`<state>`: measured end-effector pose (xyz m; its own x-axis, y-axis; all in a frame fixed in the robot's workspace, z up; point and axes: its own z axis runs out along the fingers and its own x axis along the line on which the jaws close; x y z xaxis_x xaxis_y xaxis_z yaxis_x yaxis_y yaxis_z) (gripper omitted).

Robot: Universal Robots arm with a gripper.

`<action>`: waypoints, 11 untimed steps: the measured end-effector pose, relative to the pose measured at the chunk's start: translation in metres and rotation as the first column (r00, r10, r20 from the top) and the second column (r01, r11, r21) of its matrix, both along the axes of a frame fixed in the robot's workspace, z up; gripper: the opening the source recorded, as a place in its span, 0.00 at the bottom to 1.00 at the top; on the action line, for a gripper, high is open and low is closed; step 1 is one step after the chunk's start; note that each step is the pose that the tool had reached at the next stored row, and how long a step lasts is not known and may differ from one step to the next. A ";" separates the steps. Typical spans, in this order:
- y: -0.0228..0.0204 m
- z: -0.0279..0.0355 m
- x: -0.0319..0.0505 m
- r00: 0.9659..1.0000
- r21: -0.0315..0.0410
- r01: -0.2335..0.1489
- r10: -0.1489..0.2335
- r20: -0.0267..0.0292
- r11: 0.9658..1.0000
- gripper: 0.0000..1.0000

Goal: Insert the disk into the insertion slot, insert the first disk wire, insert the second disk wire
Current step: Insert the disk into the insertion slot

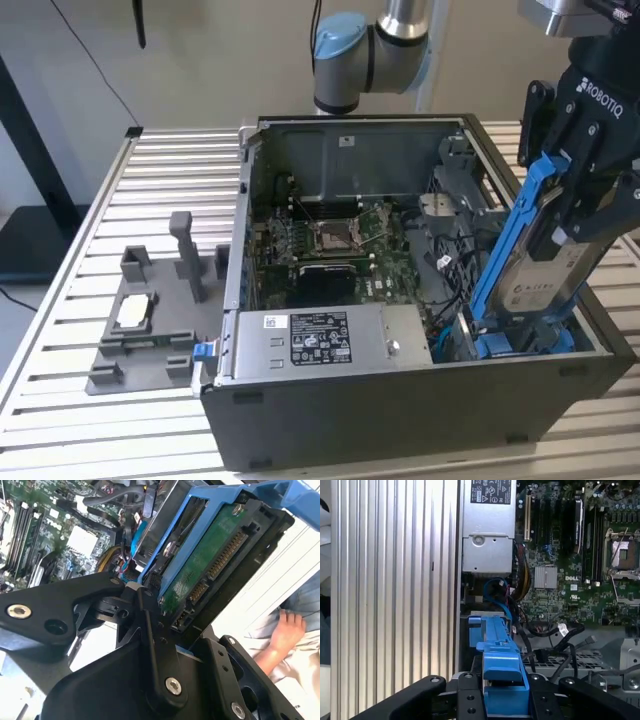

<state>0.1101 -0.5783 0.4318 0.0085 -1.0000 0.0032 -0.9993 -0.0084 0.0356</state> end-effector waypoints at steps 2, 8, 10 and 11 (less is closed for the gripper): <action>0.0000 -0.0025 0.0002 1.000 0.000 -0.002 0.002 0.000 1.000 0.33; 0.0006 -0.0075 0.0008 1.000 0.000 -0.011 0.011 0.009 1.000 0.33; 0.0013 -0.0091 0.0010 1.000 0.000 -0.014 0.014 0.013 1.000 0.33; 0.0017 -0.0100 0.0011 1.000 0.000 -0.015 0.015 0.014 1.000 0.33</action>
